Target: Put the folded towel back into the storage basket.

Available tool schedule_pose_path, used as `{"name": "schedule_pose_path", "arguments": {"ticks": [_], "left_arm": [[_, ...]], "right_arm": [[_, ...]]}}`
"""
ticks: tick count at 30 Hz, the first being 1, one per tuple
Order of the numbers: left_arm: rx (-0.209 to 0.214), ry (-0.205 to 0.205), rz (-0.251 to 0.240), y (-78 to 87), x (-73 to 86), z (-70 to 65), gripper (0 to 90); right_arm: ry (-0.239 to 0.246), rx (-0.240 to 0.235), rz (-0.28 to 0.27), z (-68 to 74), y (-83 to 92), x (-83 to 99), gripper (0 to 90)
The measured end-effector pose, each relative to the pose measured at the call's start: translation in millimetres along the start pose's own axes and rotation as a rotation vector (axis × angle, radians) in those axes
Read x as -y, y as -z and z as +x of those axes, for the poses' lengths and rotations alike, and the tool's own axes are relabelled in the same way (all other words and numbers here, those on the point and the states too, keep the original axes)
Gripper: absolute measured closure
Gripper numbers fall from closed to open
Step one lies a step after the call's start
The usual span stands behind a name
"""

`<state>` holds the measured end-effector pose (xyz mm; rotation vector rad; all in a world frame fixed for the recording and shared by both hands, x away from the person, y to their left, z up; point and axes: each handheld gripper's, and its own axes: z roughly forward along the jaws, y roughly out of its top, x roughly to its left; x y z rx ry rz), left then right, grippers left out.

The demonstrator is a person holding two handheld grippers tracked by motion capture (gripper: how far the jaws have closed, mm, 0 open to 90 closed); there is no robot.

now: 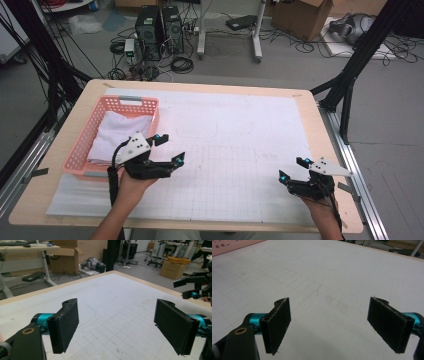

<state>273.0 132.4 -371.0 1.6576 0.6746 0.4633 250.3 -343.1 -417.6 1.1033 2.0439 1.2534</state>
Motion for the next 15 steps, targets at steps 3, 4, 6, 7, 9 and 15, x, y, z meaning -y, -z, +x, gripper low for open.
{"name": "schedule_pose_path", "arguments": {"ticks": [3,4,6,7,9,15], "left_arm": [[0.031,0.005,0.004,-11.4,11.4,-11.0,20.5],[0.031,0.005,0.004,-11.4,11.4,-11.0,20.5],[0.042,-0.009,0.018,-17.4,18.0,-15.1,20.7],[0.047,-0.005,0.027,-22.3,23.7,-17.2,20.8],[0.049,0.000,0.029,-24.2,25.9,-18.1,20.9],[0.046,0.001,0.042,-31.6,36.1,-20.6,20.9]], "right_arm": [[-0.001,0.003,-0.005,0.6,1.2,0.2,17.6],[0.001,0.005,-0.007,0.8,1.6,0.4,17.6],[0.008,0.007,-0.009,1.0,2.2,0.8,17.6],[0.007,0.010,-0.010,1.4,2.6,1.1,17.6],[0.006,0.014,-0.013,2.1,3.7,1.4,17.6],[0.010,0.018,-0.015,3.5,4.0,1.9,17.6]]}}
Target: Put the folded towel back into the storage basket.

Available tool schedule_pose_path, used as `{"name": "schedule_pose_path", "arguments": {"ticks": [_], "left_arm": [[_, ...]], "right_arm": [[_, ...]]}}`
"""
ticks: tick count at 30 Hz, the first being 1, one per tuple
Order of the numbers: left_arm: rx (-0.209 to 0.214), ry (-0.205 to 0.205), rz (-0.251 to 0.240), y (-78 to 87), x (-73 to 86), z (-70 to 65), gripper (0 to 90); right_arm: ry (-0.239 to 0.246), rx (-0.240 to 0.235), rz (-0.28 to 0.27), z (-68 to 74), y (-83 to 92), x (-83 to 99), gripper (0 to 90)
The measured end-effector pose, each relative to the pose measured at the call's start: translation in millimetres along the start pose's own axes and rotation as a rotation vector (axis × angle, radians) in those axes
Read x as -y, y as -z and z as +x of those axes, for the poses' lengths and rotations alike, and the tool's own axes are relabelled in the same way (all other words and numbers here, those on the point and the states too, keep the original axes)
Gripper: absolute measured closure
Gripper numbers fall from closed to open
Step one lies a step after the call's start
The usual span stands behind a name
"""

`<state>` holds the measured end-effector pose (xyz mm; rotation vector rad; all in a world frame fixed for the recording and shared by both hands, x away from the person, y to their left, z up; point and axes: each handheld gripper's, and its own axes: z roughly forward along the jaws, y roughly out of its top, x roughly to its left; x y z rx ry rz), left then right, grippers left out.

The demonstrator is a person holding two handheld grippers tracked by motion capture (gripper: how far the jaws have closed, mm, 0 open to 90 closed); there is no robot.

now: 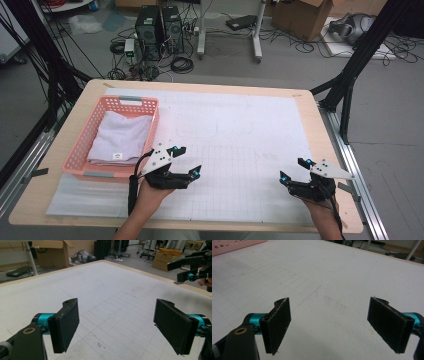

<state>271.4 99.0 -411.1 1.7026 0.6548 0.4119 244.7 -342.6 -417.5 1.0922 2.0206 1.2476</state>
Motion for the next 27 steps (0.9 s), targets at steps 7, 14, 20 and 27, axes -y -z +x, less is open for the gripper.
{"name": "schedule_pose_path", "arguments": {"ticks": [7,14,20,27], "left_arm": [[-0.005,0.011,-0.004,-2.1,6.4,3.1,21.3],[-0.015,0.022,-0.005,1.2,8.5,5.6,21.3],[-0.015,0.025,-0.007,1.8,8.3,6.6,21.3],[-0.013,0.028,-0.002,0.7,9.1,6.7,21.3]], "right_arm": [[0.005,0.005,-0.002,1.4,-1.0,1.6,17.5],[0.007,0.005,0.003,2.3,-1.3,2.8,17.6],[0.002,0.003,0.004,2.2,-0.9,3.3,17.6],[0.003,0.011,-0.001,0.8,0.1,3.7,17.6]]}}
